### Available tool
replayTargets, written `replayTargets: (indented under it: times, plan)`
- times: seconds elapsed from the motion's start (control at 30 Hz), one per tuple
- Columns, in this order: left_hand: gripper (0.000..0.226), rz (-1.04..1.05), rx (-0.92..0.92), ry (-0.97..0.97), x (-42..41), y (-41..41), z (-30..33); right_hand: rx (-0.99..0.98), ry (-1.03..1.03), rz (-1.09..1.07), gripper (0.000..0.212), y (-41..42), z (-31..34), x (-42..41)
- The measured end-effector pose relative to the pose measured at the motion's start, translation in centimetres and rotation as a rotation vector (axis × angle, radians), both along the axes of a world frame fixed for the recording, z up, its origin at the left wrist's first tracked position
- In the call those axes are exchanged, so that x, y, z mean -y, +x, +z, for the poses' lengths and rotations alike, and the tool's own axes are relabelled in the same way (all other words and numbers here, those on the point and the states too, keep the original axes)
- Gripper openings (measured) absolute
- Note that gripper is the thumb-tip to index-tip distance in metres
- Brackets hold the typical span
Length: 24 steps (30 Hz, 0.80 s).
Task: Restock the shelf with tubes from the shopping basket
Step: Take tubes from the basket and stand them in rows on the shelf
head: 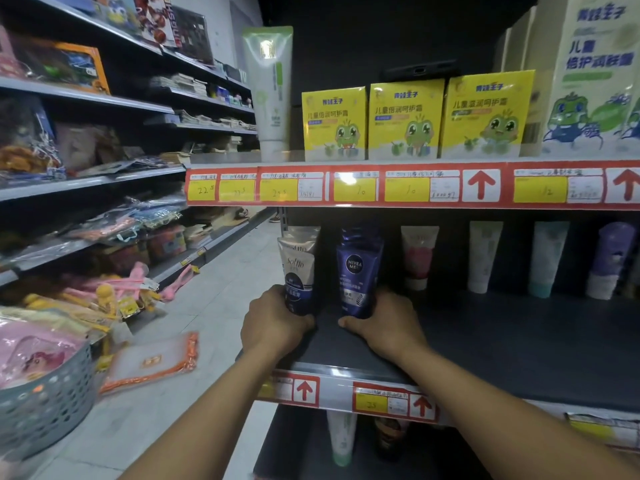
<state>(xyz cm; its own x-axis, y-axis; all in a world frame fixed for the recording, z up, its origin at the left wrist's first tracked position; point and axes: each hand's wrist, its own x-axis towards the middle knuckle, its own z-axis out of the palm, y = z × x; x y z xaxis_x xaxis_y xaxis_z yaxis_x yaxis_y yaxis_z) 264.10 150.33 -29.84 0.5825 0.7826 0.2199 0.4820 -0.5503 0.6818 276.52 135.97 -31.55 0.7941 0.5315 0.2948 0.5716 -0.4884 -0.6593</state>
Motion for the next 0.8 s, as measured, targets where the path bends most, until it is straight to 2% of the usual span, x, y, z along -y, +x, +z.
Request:
replayTargets:
  times: [0.23, 0.8]
  plan:
    - [0.069, 0.012, 0.039, -0.01, 0.17, -0.03, -1.01, 0.027, 0.024, 0.018, 0.048, 0.24, -0.41, 0.16]
    - [0.058, 0.042, 0.069, -0.003, 0.33, -0.15, -0.75, 0.011, 0.05, 0.009, 0.051, 0.28, -0.56, 0.34]
